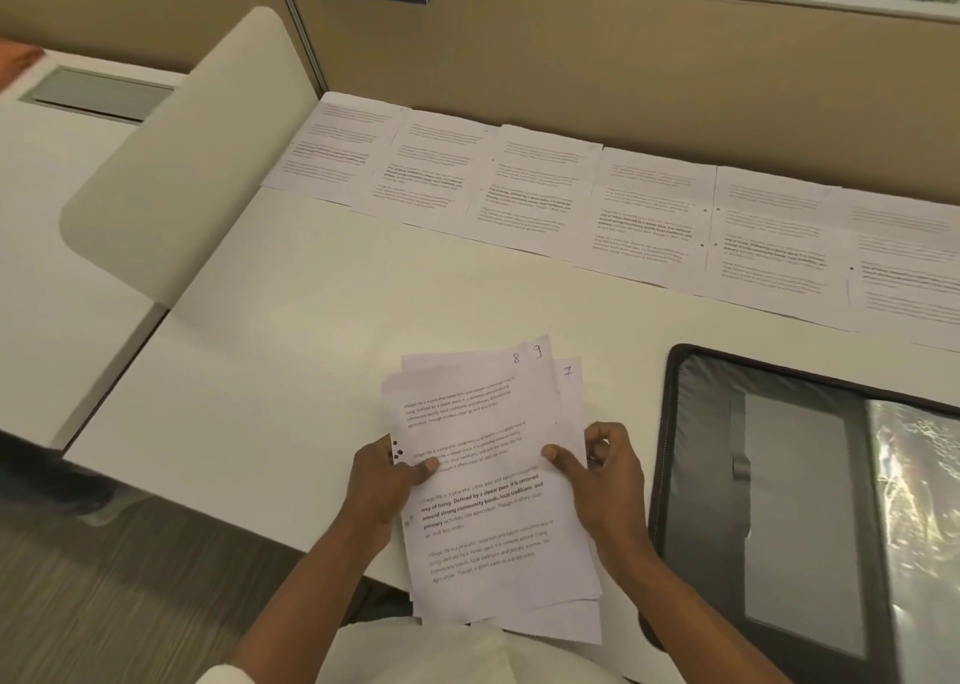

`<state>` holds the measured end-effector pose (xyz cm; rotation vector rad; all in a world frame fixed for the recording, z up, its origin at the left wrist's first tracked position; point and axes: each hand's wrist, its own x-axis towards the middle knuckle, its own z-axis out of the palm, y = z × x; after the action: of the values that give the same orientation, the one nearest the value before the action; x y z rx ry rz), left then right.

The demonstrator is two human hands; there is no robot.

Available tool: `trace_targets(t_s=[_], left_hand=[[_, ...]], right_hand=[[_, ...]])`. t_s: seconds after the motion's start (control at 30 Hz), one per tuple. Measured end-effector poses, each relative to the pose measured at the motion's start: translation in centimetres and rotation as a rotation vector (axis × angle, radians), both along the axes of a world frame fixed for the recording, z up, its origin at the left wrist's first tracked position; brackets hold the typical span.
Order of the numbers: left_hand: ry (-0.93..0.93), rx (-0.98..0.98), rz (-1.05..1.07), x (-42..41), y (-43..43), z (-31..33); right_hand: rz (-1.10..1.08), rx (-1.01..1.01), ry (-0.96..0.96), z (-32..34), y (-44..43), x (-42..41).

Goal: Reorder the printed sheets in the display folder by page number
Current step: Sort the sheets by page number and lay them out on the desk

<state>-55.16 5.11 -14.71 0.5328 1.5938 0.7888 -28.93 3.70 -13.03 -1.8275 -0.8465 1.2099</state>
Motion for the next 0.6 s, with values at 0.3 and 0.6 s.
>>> trace_targets(t_s=[0.3,0.6], left_hand=[[-0.177,0.071,-0.028,-1.0,-0.6,-0.9],[-0.225,0.113,-0.065,-1.1,-1.3,-0.8]], right_hand=[[-0.037,0.125,0.053,-0.7,-0.5,0.6],[-0.043,-0.002,0.258,-1.2,0.1,1.3]])
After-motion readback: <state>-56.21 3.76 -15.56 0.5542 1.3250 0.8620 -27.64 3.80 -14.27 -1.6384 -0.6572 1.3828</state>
